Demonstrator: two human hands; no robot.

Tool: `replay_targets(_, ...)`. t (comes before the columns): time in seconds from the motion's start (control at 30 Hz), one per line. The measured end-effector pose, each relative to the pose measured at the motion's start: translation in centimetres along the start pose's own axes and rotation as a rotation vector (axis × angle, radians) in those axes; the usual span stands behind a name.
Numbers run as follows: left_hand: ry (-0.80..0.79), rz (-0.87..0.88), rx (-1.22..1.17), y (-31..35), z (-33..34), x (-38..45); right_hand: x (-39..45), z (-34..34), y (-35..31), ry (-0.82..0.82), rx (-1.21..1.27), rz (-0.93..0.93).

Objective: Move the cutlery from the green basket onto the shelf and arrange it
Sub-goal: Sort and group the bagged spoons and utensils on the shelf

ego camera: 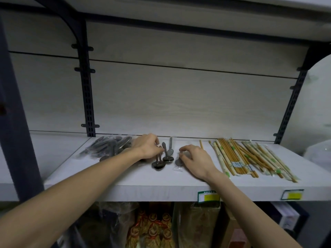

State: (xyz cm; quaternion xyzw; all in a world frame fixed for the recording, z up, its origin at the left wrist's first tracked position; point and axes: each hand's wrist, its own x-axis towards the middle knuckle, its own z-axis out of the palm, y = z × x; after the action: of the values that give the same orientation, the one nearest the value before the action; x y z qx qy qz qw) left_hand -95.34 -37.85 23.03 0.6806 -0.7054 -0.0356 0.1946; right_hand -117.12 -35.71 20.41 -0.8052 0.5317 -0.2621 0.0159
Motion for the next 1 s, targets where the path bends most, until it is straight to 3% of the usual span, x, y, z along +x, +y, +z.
replay_targets(0.17, -0.025, 0.020, 0.061, 0.6, 0.3, -0.4, -0.1, 0.0, 0.1, -0.019, -0.062, 0.022)
replay_targets(0.27, 0.002, 0.014, 0.039, 0.8, 0.4, -0.4, -0.2, -0.2, 0.4, 0.113, -0.087, 0.051)
replay_targets(0.37, 0.028, 0.007, 0.013, 1.0, 0.5, -0.5, -0.5, -0.9, 0.6, 0.273, -0.063, 0.200)
replay_targets(0.5, 0.061, 0.021, -0.018, 0.9, 0.6, -0.6, -0.8, -1.7, 1.5, 0.423, 0.162, 0.392)
replay_targets(0.6, 0.086, 0.041, -0.003, 0.9, 0.4, -0.6, -0.9, -2.1, 2.3, 0.389, 0.270, 0.406)
replay_targets(0.83, 0.111, 0.059, 0.053, 0.3, -0.8, -0.6, -1.0, -2.9, 2.2, 0.097, -0.147, 0.243)
replay_targets(1.0, 0.153, 0.106, 0.149, -0.4, -1.6, -1.3, -0.5, -2.6, 1.2, 0.017, -0.205, 0.279)
